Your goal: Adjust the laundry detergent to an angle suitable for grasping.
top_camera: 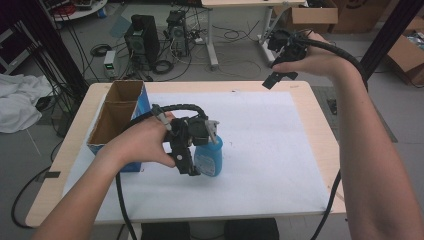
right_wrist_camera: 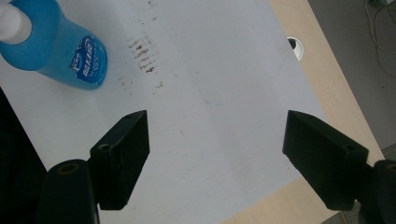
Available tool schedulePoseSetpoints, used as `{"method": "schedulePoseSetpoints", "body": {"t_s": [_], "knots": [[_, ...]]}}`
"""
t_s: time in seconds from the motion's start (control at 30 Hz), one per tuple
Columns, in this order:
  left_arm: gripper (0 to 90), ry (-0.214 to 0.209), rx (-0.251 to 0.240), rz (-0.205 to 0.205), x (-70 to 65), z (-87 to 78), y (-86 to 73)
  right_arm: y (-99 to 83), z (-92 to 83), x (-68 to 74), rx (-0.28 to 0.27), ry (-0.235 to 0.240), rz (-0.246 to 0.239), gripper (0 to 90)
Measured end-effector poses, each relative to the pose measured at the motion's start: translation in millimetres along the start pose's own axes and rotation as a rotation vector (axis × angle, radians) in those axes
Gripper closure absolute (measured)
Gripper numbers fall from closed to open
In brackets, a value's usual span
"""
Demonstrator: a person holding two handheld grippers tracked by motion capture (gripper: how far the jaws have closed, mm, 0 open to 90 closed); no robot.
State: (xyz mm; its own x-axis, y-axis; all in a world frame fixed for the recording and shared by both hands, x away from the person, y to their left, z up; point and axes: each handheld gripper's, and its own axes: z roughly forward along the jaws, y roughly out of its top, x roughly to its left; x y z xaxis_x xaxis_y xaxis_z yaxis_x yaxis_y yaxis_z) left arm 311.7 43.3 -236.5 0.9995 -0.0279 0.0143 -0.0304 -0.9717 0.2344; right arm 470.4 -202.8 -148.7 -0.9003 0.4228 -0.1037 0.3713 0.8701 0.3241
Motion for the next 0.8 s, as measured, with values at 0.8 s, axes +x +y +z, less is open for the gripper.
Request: {"method": "schedulePoseSetpoints", "body": {"t_s": [0.8], "knots": [[15.7,0.008,0.009,-0.004,-0.9,-2.5,1.1,-2.6,1.1,3.6,-0.037,0.003,-0.008,21.1]]}}
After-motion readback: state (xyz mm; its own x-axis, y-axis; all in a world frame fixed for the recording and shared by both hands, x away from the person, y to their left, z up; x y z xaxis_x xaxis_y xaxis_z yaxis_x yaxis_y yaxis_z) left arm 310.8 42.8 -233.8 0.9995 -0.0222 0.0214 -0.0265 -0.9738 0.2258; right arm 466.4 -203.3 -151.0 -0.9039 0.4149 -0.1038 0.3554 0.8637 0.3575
